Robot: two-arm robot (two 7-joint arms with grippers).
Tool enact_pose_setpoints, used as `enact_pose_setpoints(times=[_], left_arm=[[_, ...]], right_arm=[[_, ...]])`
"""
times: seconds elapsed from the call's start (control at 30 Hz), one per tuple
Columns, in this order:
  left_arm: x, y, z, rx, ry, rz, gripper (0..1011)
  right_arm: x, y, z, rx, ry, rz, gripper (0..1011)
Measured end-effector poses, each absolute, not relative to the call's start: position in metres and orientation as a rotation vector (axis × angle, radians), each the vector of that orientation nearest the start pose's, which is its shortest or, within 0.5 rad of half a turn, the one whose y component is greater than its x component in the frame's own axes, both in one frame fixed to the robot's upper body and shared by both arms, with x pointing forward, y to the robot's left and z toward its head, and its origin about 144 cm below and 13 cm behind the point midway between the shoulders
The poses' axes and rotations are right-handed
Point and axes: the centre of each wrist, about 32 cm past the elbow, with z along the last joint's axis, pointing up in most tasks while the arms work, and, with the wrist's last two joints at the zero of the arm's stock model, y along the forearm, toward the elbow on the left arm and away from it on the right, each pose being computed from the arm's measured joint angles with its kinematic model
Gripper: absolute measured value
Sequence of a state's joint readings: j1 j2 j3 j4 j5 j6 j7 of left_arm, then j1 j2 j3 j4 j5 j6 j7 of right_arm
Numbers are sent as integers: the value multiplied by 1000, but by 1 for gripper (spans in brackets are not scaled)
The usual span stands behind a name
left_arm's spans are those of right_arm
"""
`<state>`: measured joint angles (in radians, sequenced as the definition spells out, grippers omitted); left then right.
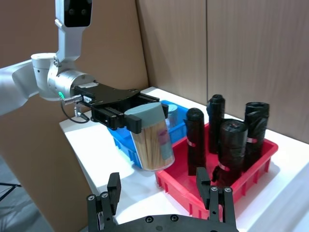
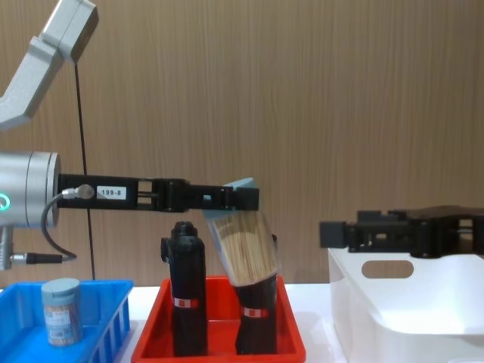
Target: Pick the cotton swabs from the blue box and place them into the white box.
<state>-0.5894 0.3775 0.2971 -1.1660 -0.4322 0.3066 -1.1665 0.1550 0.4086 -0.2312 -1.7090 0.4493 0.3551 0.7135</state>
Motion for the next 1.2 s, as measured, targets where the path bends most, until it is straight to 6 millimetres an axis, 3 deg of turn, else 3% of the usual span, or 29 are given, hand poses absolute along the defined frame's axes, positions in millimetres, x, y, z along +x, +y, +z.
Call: enact_pose_setpoints(times=[1.2], left_arm=[[606, 302, 1243, 93, 188, 306, 670]], right_arm=[[532, -223, 1228, -158, 162, -523, 1002]])
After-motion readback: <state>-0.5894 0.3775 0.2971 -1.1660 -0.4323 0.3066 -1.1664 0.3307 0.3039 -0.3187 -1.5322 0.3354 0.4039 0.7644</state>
